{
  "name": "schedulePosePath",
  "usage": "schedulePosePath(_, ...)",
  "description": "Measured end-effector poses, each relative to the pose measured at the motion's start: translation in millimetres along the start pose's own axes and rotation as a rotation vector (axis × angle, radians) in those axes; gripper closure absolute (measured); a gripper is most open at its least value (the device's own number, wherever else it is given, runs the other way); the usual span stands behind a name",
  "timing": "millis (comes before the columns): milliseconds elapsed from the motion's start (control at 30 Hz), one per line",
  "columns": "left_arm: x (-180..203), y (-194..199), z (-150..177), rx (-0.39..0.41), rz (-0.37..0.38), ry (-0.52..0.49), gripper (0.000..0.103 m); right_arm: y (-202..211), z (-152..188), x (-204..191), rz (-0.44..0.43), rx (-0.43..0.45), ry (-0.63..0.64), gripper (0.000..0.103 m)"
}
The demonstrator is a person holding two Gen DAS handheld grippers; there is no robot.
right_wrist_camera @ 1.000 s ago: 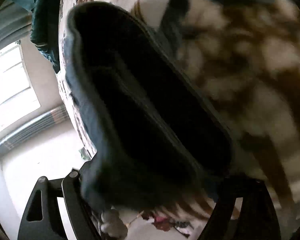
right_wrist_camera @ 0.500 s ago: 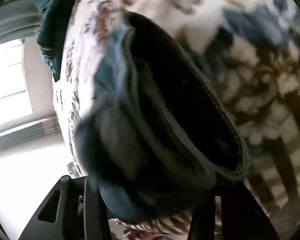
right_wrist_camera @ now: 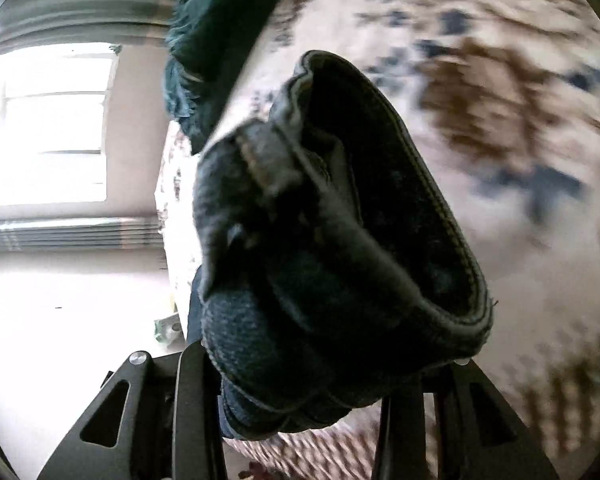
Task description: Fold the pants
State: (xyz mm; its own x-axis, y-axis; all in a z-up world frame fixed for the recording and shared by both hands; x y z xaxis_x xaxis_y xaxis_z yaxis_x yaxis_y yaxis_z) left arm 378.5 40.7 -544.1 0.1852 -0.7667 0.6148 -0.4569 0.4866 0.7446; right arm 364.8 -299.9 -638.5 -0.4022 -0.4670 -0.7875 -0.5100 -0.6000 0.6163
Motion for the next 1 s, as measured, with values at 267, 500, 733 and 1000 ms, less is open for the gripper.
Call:
schedulePosePath(267, -61.5, -58.5, -174.8, 0.046, -0.038, -0.059, 0.08, -176.8, -61.7, -87.8, -0.092, 0.032, 0.034, 0.063)
schedulePosePath(500, -134.7, -154.4, -256.3, -0.052, -0.068, -0.069, 0.076, -322.6, -112.0, -82.6, -0.047, -0.034, 0.028, 0.059)
schedulePosePath(733, -136.5, -137.5, -242.6, -0.066, -0.278, -0.158, 0.041, -316.8, -97.1, -76.6, 0.198, -0.118, 0.179, 0.015)
schedulePosePath(1000, -86.9, -88.9, -217.2, -0.007, -0.61, -0.349, 0.003, -266.2, -70.9, -154.8, 0.748, -0.028, 0.652, 0.005)
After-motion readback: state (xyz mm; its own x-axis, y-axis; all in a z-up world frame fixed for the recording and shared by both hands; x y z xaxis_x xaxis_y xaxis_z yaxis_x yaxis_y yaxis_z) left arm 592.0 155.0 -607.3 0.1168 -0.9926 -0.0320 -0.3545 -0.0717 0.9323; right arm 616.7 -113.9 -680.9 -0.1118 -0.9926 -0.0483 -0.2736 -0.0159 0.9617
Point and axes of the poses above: each gripper's, at about its wrist camera, not at the fingertips, and y roughly against the way its jaws point, x to its right, z to its underside, the point moved 5 cm from there along -y, roughly the way its jaws point, and after that the axes turned 2 degrees about x, right-handed, at the moved point
